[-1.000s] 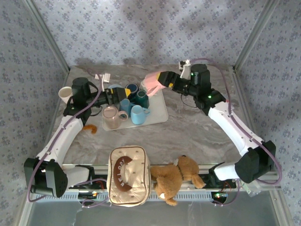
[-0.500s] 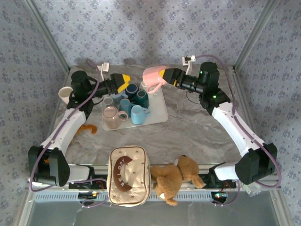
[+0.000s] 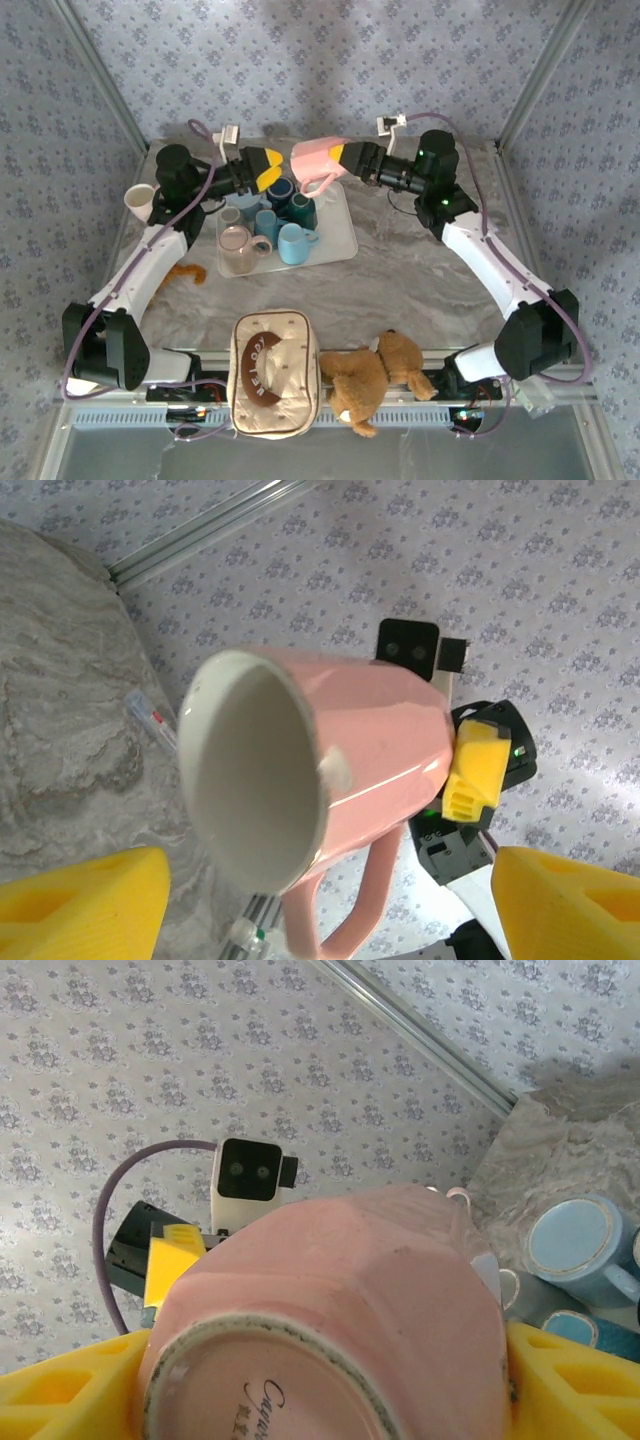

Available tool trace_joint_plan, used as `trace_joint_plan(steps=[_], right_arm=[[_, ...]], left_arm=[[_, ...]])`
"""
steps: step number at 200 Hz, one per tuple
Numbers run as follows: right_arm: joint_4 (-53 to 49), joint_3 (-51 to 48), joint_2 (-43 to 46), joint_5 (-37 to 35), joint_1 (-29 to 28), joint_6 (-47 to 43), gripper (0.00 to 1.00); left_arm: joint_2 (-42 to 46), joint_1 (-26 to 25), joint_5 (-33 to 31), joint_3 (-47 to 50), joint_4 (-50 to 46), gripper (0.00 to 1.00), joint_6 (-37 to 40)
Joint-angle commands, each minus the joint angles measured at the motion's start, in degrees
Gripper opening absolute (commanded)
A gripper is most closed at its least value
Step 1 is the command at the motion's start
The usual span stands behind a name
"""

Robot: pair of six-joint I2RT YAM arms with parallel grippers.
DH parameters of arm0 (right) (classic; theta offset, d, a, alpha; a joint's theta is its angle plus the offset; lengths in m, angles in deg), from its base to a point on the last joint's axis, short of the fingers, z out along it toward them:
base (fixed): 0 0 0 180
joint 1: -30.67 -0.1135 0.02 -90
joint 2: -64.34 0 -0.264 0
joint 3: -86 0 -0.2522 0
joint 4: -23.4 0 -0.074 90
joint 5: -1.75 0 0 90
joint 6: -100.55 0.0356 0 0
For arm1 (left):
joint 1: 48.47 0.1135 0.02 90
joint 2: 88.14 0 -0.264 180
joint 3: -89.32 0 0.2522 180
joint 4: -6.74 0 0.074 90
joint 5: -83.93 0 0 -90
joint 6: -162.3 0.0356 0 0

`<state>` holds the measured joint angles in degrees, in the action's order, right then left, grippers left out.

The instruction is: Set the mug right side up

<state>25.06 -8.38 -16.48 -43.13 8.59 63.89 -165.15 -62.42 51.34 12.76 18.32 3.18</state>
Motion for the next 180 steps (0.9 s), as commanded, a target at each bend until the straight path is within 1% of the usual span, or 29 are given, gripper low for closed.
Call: trace_joint_plan(steps=[1, 23, 55, 85, 112, 134, 137, 145, 180], right_arm=[[8.1, 0.0, 1.3, 1.8, -0.3, 2.0, 0.64], [10.4, -1.2, 1.7, 1.5, -0.4, 3.2, 0.63], [12.3, -2.1, 1.8, 1.6, -0.4, 5.0, 0.62], [14.5, -2.5, 1.6, 2.5, -0.4, 6.8, 0.62], [15.9, -3.0, 1.9, 2.8, -0.5, 7.6, 0.62], [18.1, -3.0, 1.7, 3.0, -0.4, 8.2, 0.62], [18.3, -4.7, 1.7, 3.1, -0.4, 8.3, 0.62], [18.9, -5.1, 1.5, 3.2, -0.4, 8.7, 0.62], [22.2, -5.6, 0.5, 3.2, -0.4, 10.9, 0.61]], left_arm=[[-0.3, -1.6, -2.1, -3.0, 1.5, 0.81, 0.0], [-0.9, -2.3, -3.0, -2.8, 1.9, 0.75, 0.7], [-1.4, -3.7, -3.8, -3.0, 3.8, 0.60, 2.1], [-0.8, -4.5, -5.7, -3.2, 3.2, 0.56, 4.7], [-1.3, -4.5, -5.7, -3.4, 4.3, 0.55, 4.5], [-2.1, -4.8, -5.3, -3.2, 8.2, 0.51, 2.8], [-2.1, -4.8, -5.3, -3.3, 8.9, 0.50, 2.5], [-2.4, -5.0, -5.2, -3.3, 10.2, 0.49, 1.9], [-2.4, -6.4, -4.6, -3.1, 14.1, 0.44, 2.2]])
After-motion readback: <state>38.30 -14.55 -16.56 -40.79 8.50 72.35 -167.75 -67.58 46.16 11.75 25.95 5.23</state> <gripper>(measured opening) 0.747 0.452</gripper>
